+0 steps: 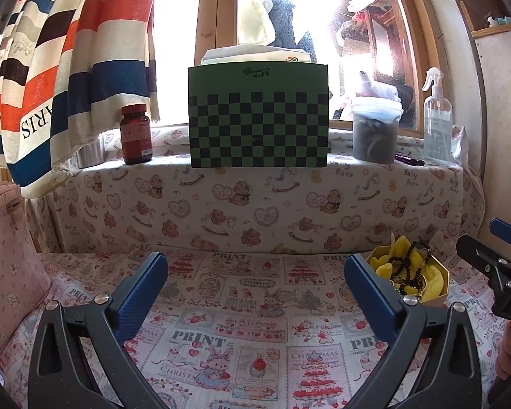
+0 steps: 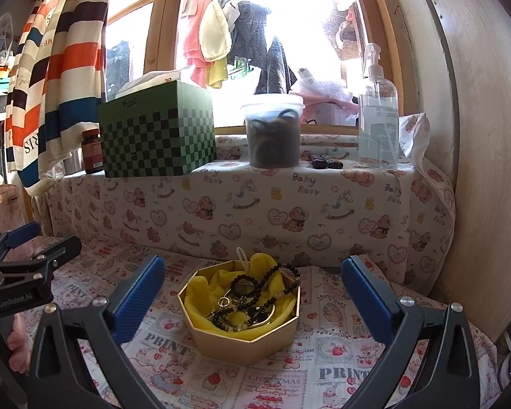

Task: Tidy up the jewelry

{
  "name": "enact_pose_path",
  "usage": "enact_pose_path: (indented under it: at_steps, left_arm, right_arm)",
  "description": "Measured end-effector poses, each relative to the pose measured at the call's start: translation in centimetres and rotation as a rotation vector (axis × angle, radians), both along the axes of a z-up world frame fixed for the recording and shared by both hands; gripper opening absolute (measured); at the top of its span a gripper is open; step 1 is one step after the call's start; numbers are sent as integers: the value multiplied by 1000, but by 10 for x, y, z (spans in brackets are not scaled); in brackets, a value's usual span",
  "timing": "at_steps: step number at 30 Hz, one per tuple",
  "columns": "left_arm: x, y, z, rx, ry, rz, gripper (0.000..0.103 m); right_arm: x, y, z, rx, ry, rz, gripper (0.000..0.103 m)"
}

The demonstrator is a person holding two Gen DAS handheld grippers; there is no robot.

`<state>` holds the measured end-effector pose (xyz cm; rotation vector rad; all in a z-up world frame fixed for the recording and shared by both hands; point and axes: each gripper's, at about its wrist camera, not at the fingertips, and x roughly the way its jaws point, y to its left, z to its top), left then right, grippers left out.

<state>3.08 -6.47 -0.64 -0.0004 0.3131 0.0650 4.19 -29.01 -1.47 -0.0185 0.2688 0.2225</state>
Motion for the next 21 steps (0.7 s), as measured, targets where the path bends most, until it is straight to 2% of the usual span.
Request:
enact_pose_path:
  at_steps: [21]
  left_arm:
    - [0, -2, 0, 6, 1, 3, 103]
  right_arm:
    - [1, -2, 0, 0, 3, -17, 103]
